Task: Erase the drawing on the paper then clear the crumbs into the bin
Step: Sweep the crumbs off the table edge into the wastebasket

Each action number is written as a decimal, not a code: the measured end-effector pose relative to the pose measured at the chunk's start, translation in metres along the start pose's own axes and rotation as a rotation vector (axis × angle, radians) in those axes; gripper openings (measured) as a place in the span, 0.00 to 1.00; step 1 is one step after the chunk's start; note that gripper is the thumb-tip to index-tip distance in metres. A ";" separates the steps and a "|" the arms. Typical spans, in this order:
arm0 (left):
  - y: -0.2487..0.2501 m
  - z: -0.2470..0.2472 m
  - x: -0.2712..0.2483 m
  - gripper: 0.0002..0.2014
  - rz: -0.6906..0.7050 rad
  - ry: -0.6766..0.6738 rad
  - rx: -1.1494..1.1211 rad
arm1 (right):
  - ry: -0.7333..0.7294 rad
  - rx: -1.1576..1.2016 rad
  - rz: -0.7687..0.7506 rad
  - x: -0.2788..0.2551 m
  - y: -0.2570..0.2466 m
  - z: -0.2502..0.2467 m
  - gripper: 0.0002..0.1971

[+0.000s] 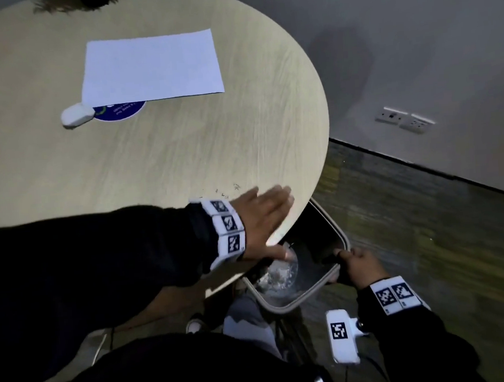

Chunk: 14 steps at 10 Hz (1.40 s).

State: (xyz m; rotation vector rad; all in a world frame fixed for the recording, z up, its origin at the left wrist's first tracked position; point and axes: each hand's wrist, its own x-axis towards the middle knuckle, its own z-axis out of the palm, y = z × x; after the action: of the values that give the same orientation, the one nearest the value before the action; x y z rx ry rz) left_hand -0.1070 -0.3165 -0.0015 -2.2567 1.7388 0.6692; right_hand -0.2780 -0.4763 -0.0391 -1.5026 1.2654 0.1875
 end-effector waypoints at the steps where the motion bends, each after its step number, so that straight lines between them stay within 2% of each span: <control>1: -0.010 -0.004 0.012 0.51 -0.101 0.013 0.019 | 0.005 0.002 0.005 0.004 0.004 0.001 0.13; 2: -0.001 -0.002 0.019 0.52 -0.116 0.034 0.003 | 0.002 0.013 -0.017 0.016 0.014 0.001 0.14; 3: 0.027 0.012 0.005 0.52 0.068 -0.009 0.097 | -0.004 0.022 -0.029 0.017 0.017 -0.001 0.13; 4: 0.032 0.006 0.003 0.51 0.067 0.021 0.091 | -0.032 0.048 -0.042 0.015 0.017 -0.006 0.13; 5: 0.008 -0.014 0.014 0.52 -0.090 0.073 0.034 | -0.040 0.049 -0.055 0.015 0.020 -0.008 0.14; 6: -0.008 -0.013 0.020 0.53 -0.178 0.086 -0.031 | -0.061 0.074 -0.069 0.015 0.022 -0.009 0.13; 7: 0.016 0.014 0.001 0.55 -0.040 0.052 0.015 | -0.088 0.093 -0.071 0.013 0.023 -0.007 0.13; 8: 0.023 0.024 -0.015 0.52 0.088 -0.053 0.096 | -0.111 0.102 -0.068 0.012 0.026 -0.008 0.14; 9: -0.024 0.003 -0.017 0.52 -0.075 0.052 0.047 | -0.141 0.121 -0.056 0.010 0.028 -0.010 0.14; 10: -0.071 0.002 -0.013 0.60 -0.387 0.098 -0.082 | -0.145 0.123 -0.050 0.010 0.030 -0.008 0.14; 11: -0.064 0.009 -0.018 0.63 -0.359 0.063 -0.095 | -0.158 0.123 -0.050 0.011 0.029 -0.005 0.14; 12: -0.015 0.030 -0.031 0.59 -0.086 -0.038 0.009 | -0.154 0.142 -0.051 0.011 0.029 -0.002 0.13; 13: 0.010 0.035 -0.038 0.56 0.055 -0.099 0.051 | -0.164 0.152 -0.049 0.010 0.029 -0.001 0.13; 14: -0.008 0.021 -0.035 0.55 -0.050 0.007 0.007 | -0.156 0.146 -0.051 0.010 0.029 0.000 0.13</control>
State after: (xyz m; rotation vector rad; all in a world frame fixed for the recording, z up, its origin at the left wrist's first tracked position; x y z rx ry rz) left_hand -0.1110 -0.2756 -0.0040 -2.2922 1.6791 0.6452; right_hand -0.2966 -0.4773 -0.0641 -1.3662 1.0917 0.1714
